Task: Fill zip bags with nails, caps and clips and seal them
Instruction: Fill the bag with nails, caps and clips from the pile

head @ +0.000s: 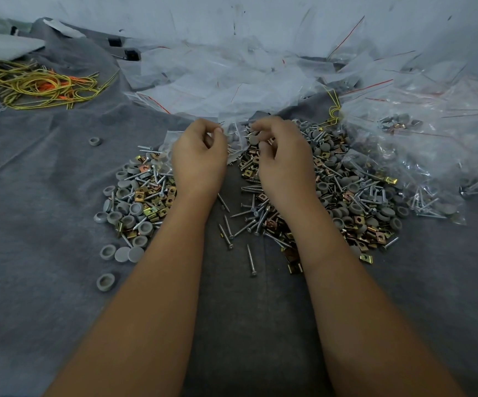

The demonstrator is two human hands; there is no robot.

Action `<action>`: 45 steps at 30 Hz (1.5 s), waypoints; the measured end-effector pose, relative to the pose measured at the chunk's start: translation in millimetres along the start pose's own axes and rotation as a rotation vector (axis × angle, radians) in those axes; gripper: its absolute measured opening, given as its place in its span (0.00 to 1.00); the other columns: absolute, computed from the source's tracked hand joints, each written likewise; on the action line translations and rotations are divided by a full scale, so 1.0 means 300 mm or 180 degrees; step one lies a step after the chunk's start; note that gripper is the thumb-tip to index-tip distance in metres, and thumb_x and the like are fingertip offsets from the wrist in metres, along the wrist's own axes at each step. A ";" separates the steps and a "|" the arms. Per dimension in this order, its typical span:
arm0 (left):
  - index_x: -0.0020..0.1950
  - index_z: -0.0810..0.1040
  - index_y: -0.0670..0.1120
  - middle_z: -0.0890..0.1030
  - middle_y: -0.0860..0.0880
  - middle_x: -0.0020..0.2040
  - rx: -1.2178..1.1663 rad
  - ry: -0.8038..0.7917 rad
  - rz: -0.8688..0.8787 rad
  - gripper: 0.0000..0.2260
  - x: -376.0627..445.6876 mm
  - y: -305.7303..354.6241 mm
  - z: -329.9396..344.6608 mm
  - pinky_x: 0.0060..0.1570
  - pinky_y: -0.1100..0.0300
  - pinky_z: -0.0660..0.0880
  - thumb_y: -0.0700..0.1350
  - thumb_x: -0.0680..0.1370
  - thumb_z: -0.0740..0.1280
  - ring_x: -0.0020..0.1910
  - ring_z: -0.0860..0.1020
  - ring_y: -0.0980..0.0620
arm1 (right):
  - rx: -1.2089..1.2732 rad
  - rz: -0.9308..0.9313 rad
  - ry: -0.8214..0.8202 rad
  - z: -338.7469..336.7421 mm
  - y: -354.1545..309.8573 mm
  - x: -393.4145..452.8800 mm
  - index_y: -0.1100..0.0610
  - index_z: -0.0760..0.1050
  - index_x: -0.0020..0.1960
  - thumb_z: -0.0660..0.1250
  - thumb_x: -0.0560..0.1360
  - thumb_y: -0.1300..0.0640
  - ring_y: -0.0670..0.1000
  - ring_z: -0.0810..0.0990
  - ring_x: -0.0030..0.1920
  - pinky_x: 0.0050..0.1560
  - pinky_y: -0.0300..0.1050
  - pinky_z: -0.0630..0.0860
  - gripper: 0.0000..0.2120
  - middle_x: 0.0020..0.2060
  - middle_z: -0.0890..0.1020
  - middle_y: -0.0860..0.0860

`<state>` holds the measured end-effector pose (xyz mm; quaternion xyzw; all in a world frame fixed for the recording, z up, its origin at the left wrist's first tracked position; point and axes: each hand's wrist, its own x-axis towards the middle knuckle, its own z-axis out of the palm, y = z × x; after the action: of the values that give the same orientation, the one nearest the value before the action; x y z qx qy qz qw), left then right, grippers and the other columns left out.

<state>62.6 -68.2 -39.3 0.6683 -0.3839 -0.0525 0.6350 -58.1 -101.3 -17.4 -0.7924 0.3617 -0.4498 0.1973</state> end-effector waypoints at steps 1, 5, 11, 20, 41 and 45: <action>0.42 0.77 0.49 0.71 0.55 0.28 0.0013 0.0033 -0.0009 0.05 0.002 -0.002 0.000 0.32 0.60 0.65 0.42 0.78 0.64 0.28 0.68 0.58 | -0.0048 0.0091 -0.0028 -0.004 0.000 0.001 0.56 0.79 0.54 0.60 0.74 0.71 0.48 0.78 0.50 0.52 0.46 0.76 0.16 0.49 0.79 0.50; 0.43 0.77 0.49 0.70 0.54 0.28 -0.0011 0.0042 -0.0022 0.05 0.002 -0.003 -0.002 0.33 0.59 0.65 0.43 0.78 0.64 0.29 0.68 0.56 | -0.0404 0.0382 -0.0508 -0.023 0.002 -0.002 0.54 0.80 0.40 0.59 0.70 0.68 0.46 0.76 0.35 0.38 0.42 0.70 0.14 0.35 0.78 0.43; 0.43 0.78 0.47 0.71 0.54 0.30 -0.0178 0.0129 -0.0181 0.06 0.011 -0.005 -0.005 0.33 0.59 0.65 0.41 0.78 0.64 0.30 0.68 0.55 | -0.1160 0.0092 -0.1529 -0.038 -0.009 -0.001 0.49 0.77 0.40 0.61 0.66 0.60 0.52 0.68 0.45 0.51 0.48 0.63 0.09 0.33 0.73 0.44; 0.41 0.77 0.49 0.71 0.54 0.29 -0.0239 0.0131 -0.0262 0.07 0.014 -0.007 -0.002 0.33 0.60 0.64 0.41 0.77 0.64 0.29 0.68 0.56 | -0.1904 -0.0235 -0.1929 -0.024 0.009 -0.014 0.49 0.68 0.49 0.64 0.70 0.48 0.54 0.61 0.56 0.59 0.54 0.55 0.10 0.47 0.66 0.48; 0.42 0.77 0.50 0.73 0.54 0.30 -0.0043 -0.0022 -0.0205 0.05 0.009 -0.004 0.000 0.34 0.59 0.66 0.43 0.78 0.65 0.29 0.69 0.56 | -0.0703 -0.0270 -0.0654 0.002 -0.007 0.000 0.56 0.84 0.48 0.66 0.72 0.62 0.56 0.76 0.51 0.55 0.49 0.70 0.09 0.45 0.83 0.53; 0.43 0.77 0.51 0.72 0.53 0.28 0.0297 -0.0361 -0.0023 0.04 -0.006 -0.003 0.003 0.31 0.59 0.65 0.45 0.77 0.64 0.27 0.69 0.55 | -0.0015 0.0150 -0.0199 -0.008 -0.015 -0.004 0.58 0.84 0.43 0.64 0.72 0.63 0.50 0.77 0.47 0.50 0.46 0.73 0.10 0.40 0.80 0.49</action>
<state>61.4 -67.9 -40.9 0.6945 -0.4189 -0.0745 0.5801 -58.7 -97.4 -14.1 -0.7978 0.3750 -0.4191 0.2172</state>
